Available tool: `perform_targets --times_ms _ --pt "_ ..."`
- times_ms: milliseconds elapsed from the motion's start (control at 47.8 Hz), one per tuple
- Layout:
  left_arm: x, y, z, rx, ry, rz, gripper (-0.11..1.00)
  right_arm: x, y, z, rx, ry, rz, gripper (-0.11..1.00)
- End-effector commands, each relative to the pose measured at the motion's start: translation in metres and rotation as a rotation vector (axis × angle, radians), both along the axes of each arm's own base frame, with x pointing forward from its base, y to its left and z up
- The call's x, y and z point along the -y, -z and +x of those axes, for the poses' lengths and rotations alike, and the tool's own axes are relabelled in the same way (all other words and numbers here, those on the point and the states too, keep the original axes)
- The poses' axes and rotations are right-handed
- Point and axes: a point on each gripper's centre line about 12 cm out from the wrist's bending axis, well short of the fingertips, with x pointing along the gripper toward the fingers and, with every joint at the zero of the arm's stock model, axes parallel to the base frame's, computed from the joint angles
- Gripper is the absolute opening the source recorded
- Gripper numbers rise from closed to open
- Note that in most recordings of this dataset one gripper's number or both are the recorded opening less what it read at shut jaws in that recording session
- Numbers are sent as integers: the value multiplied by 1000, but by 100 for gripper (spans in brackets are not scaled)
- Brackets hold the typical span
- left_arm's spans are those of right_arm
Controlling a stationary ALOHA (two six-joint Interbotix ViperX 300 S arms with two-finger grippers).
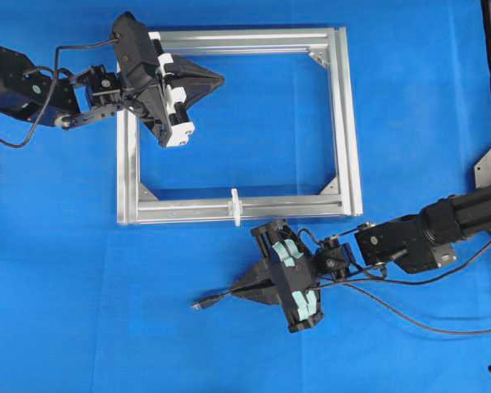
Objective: Insert the wire through the string loop located in the center.
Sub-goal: 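Close the right gripper on the cable just behind the USB plug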
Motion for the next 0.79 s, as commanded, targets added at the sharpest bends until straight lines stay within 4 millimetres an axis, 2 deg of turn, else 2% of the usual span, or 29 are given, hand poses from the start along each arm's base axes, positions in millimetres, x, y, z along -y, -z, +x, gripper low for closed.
perform_targets --times_ms 0,125,586,774 --pt "-1 -15 1 42 0 16 0 -2 -12 5 35 -2 12 -2" --pt "-1 -15 1 42 0 16 0 -2 -17 4 24 -2 9 -2" --pt "-1 -14 0 39 0 15 0 1 -76 -7 -17 -1 -21 -2" --pt "-1 -15 0 40 0 15 0 -2 -83 -10 -18 -10 -22 -2"
